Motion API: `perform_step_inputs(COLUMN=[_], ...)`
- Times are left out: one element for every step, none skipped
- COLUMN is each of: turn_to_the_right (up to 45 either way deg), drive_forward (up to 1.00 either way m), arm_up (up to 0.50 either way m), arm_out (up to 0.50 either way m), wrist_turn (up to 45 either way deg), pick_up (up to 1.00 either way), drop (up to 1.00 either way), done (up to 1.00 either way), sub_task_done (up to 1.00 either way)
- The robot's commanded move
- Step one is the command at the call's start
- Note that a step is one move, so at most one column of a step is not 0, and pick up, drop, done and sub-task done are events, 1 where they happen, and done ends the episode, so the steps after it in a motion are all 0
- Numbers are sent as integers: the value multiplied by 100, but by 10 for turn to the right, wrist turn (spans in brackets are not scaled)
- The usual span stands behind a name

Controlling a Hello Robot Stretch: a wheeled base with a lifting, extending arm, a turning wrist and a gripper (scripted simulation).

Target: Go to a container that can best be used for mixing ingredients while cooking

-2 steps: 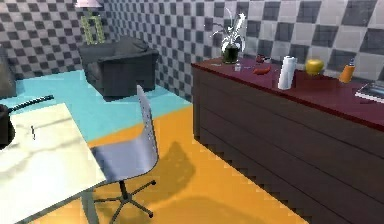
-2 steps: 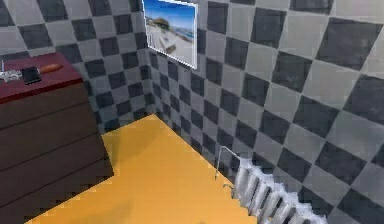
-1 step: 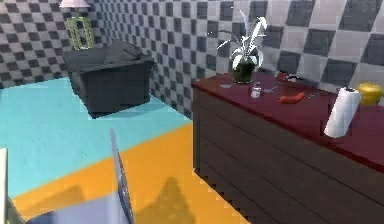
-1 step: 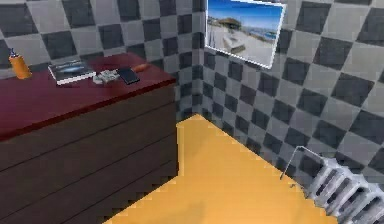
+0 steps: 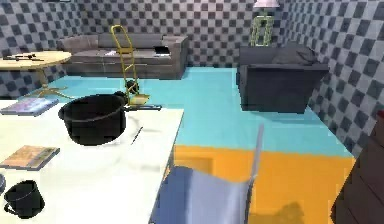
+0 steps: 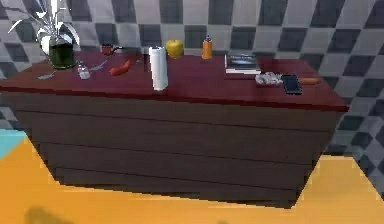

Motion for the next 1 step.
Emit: perform_step_inputs(turn_to_the_right=[-450], drive_forward=[0], arm_up=[0], arm_out=[0], wrist_turn=[0], pick_up=[0], drop=[0], done=[0], sub_task_done=[0])
